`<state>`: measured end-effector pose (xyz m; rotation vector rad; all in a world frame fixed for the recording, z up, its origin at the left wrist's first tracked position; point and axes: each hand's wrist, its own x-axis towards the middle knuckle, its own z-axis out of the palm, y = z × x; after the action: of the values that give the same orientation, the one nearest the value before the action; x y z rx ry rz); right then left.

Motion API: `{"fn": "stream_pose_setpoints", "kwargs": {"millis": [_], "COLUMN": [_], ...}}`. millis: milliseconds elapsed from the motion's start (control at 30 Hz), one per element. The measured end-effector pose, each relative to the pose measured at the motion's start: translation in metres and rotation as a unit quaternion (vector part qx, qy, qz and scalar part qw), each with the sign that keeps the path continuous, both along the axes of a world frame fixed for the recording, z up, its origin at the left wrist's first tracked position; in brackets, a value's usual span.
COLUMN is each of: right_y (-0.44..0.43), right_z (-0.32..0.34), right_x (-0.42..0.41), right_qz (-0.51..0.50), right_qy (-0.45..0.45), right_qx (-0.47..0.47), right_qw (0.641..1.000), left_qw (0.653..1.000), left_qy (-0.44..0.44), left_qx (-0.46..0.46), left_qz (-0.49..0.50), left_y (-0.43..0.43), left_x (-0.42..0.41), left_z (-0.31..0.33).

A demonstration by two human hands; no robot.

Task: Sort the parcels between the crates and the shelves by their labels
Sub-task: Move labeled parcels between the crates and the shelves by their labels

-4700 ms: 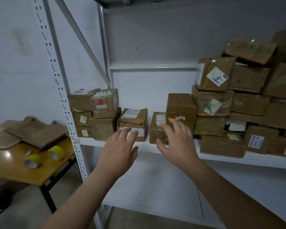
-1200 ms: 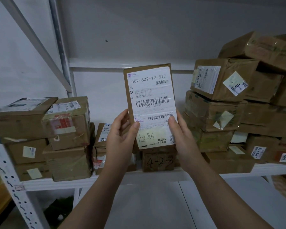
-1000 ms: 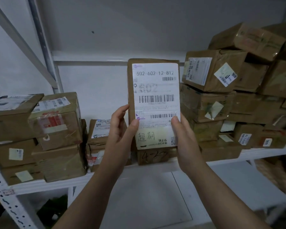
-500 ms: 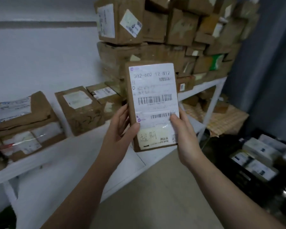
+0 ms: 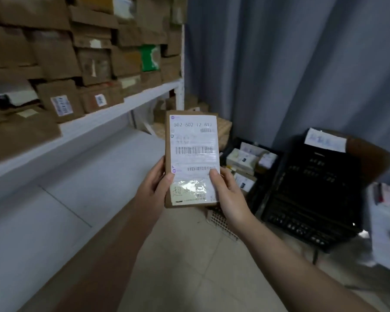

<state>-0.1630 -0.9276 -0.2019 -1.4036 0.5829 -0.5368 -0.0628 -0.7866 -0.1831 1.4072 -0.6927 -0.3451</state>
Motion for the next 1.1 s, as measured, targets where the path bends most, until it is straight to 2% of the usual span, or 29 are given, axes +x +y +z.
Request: {"fn": "stream_pose_setpoints", "kwargs": {"millis": [267, 367, 600, 733, 833, 900, 933, 967, 1033, 1100], "right_y": [-0.082, -0.114, -0.197, -0.250, -0.294, -0.324, -0.339, -0.354, -0.385, -0.417], "right_z": [-0.044, -0.058, -0.079, -0.087, -0.092, -0.097, -0.099, -0.102, -0.105, -0.107], "right_x": [-0.027, -0.020, 0.045, 0.095, 0.119, 0.127, 0.129, 0.130, 0.129, 0.127], "right_qz": [-0.002, -0.010, 0.024, -0.008, -0.052, -0.087, -0.099, -0.110, -0.111, -0.084], "right_qy": [0.079, 0.091, 0.071, 0.059, 0.065, 0.082, 0.091, 0.104, 0.127, 0.140], "right_qx": [0.077, 0.107, 0.134, 0.145, 0.143, 0.140, 0.137, 0.134, 0.130, 0.131], "right_qw": [0.994, 0.990, 0.988, 0.988, 0.986, 0.983, 0.981, 0.979, 0.977, 0.978], "left_qw": [0.993, 0.988, 0.978, 0.967, 0.959, 0.945, 0.927, 0.894, 0.790, 0.678], "left_qy": [0.021, 0.057, 0.120, 0.121, 0.076, -0.030, -0.117, -0.222, -0.422, -0.558], "left_qx": [0.098, 0.127, 0.158, 0.191, 0.210, 0.250, 0.279, 0.307, 0.343, 0.351], "left_qz": [-0.060, -0.069, -0.070, -0.114, -0.177, -0.207, -0.223, -0.241, -0.282, -0.326], "left_y": [-0.099, -0.134, -0.235, -0.292, -0.335, -0.366, -0.383, -0.400, -0.437, -0.478], "left_x": [-0.002, 0.017, 0.094, 0.150, 0.190, 0.214, 0.224, 0.232, 0.245, 0.256], "left_z": [-0.048, -0.071, -0.108, -0.111, -0.111, -0.109, -0.108, -0.107, -0.105, -0.105]}}
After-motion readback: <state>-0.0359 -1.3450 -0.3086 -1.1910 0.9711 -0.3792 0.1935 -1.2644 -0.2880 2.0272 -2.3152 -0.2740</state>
